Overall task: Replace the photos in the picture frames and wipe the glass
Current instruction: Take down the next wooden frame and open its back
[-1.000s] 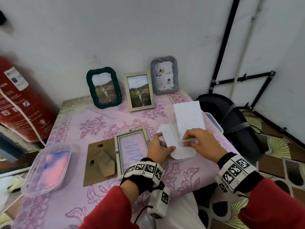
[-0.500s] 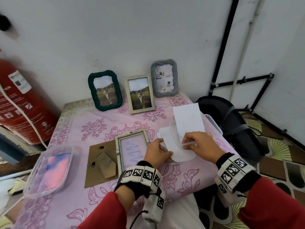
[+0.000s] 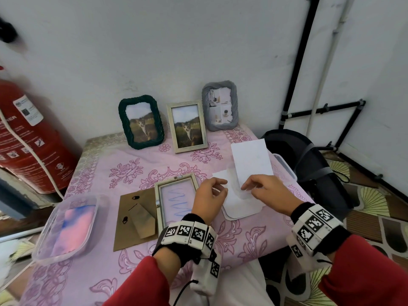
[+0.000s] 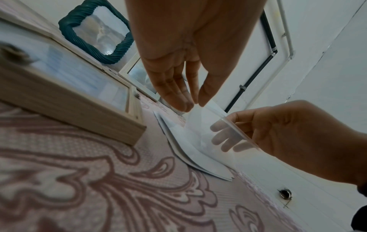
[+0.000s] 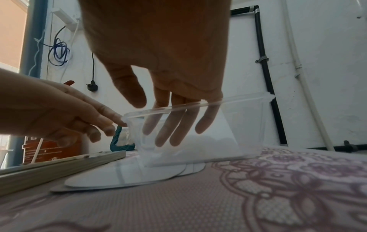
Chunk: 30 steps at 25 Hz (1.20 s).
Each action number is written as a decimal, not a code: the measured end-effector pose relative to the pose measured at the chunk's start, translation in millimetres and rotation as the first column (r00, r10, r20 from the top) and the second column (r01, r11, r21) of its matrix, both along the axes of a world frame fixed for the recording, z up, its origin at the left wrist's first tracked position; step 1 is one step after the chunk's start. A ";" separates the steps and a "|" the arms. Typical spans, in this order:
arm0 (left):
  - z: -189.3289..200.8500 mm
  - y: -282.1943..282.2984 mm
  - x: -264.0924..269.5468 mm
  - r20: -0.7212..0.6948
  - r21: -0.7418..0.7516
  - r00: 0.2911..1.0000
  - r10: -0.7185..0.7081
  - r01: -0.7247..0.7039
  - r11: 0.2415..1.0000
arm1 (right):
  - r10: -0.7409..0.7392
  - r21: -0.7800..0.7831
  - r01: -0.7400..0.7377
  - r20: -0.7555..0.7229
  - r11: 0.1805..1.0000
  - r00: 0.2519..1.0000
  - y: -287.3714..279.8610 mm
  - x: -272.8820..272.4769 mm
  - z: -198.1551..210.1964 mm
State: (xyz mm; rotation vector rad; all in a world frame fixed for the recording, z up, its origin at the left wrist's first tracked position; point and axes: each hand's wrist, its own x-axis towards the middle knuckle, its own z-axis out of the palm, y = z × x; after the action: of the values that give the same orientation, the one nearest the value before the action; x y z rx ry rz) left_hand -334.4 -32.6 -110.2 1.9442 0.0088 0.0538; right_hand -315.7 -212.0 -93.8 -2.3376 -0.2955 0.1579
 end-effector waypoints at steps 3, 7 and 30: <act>0.1 -3.5 2.5 0.069 0.019 0.998 0.008 -0.009 1.000 | -0.030 0.162 0.034 -0.029 0.986 0.999 -2.0 1.2 5.5; -0.2 -7.1 11.2 0.132 0.049 0.991 0.017 -0.023 0.999 | -0.088 0.229 0.086 -0.002 0.970 0.996 -9.9 7.9 14.3; 7.2 -36.7 35.9 0.133 0.105 0.991 -0.026 0.012 0.994 | -0.368 0.175 0.349 0.091 0.921 0.925 -36.6 33.6 2.4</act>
State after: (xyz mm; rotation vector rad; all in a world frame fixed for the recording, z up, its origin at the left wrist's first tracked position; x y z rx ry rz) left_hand -298.5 -69.3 -103.1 2.0409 -0.1033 0.1757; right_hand -282.1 -248.6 -91.4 -2.2046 0.0651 -0.1841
